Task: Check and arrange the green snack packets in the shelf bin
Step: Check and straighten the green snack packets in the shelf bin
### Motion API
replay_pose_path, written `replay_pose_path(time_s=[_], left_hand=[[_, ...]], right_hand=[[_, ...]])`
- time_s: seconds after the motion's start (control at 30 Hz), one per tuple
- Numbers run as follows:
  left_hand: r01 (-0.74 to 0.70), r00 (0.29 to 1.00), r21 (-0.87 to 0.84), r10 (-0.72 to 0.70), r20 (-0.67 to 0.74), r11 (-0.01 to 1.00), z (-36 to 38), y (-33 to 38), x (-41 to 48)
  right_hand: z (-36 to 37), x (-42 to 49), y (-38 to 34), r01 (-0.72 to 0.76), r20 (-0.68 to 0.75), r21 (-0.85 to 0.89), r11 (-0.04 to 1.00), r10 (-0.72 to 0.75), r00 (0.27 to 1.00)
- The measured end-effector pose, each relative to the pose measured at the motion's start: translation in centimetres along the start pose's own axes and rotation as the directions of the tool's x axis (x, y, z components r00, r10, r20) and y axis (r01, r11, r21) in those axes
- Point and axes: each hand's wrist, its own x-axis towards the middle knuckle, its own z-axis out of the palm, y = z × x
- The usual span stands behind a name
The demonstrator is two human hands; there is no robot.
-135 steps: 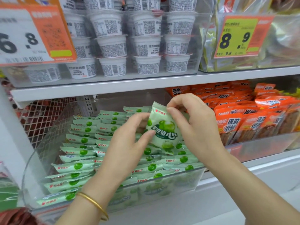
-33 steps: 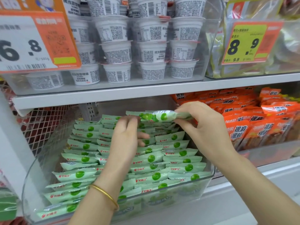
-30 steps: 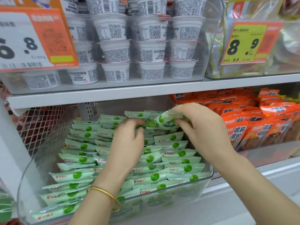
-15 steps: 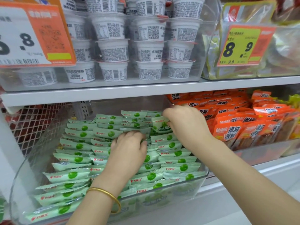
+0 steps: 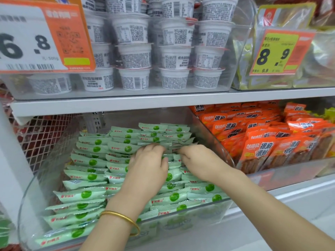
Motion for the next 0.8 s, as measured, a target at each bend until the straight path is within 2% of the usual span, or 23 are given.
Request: replay_pose_path(time_s=[0.07,0.17,0.23,0.3,0.43,0.57,0.63,0.73,0.8], left_hand=[[-0.026,1.0,0.025,0.026,-0.01,0.999,0.0,0.4,-0.1],[-0.038,0.999,0.07,0.039,-0.007,0.997,0.1,0.8,-0.1],[-0.036,0.999,0.091,0.036,-0.004,0.995,0.3,0.8,-0.1],[-0.031,0.999,0.096,0.032,-0.007,0.995,0.4,0.7,0.0],[-0.016,1.0,0.082,0.018,-0.017,0.996,0.4,0.5,0.1],[-0.017,0.999,0.029,0.018,-0.042,0.999,0.4,0.0,0.3],[-0.023,0.998,-0.007,0.022,-0.057,1.0,0.3,-0.3,0.3],[-0.025,0.995,-0.085,0.016,-0.103,0.996,-0.1,-0.4,0.3],[-0.066,0.986,-0.138,0.043,-0.159,0.988,-0.6,-0.2,0.0]], right_hand=[[-0.7,-0.2,0.2,0.0,-0.083,0.073,0.997,0.006,0.996],[-2.4,-0.2,-0.1,0.014,-0.31,0.045,0.999,0.0,0.951],[-3.1,0.4,-0.2,0.019,-0.378,0.028,0.999,-0.007,0.926],[-3.1,1.6,-0.2,0.009,-0.356,-0.022,1.0,-0.017,0.934],[-1.5,4.1,0.1,-0.047,-0.225,-0.198,0.979,0.001,0.974],[-0.7,4.9,0.3,-0.05,-0.268,-0.215,0.975,-0.009,0.963],[-1.1,4.2,0.2,-0.025,-0.376,-0.205,0.978,-0.055,0.925],[-1.7,1.8,-0.4,0.029,-0.545,-0.255,0.966,-0.169,0.821],[-1.8,0.1,-0.3,0.093,-0.663,-0.283,0.955,-0.265,0.701]])
